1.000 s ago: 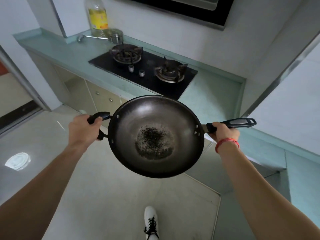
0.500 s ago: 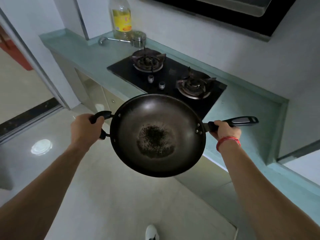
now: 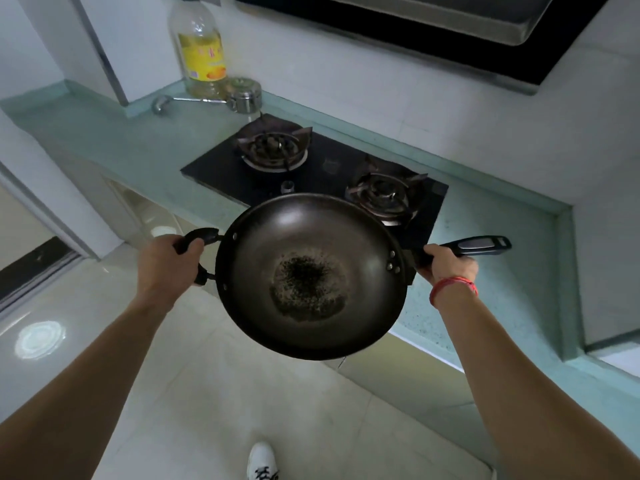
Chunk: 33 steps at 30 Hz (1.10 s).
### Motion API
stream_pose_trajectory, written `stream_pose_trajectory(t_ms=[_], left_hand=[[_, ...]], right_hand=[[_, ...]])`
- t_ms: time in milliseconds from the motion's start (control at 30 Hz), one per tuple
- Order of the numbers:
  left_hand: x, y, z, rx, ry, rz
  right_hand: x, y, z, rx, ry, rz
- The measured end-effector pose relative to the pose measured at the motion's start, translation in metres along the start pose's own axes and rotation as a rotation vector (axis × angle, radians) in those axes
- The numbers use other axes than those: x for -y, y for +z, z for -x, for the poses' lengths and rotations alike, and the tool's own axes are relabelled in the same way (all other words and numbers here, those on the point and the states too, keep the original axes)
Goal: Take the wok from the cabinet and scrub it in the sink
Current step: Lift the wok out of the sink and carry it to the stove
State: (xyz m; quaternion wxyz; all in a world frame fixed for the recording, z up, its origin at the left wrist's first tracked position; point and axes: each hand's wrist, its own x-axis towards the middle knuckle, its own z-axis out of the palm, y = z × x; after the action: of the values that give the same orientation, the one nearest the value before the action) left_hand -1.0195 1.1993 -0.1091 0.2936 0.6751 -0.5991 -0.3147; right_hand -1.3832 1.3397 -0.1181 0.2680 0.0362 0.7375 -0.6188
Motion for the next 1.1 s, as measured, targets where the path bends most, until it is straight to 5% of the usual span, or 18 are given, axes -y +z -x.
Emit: stream_pose_trajectory(t_ms=[433, 1100], left_hand=[[-0.072, 0.070, -0.122, 0.219, 0.223, 0.014], [-0.217, 0.213, -0.232, 0.373, 0.235, 0.044]], right_hand=[[0.031, 0.014, -0.032, -0.250, -0.031, -0.191], [0.096, 0.036, -0.181, -0.410, -0.002, -0.255]])
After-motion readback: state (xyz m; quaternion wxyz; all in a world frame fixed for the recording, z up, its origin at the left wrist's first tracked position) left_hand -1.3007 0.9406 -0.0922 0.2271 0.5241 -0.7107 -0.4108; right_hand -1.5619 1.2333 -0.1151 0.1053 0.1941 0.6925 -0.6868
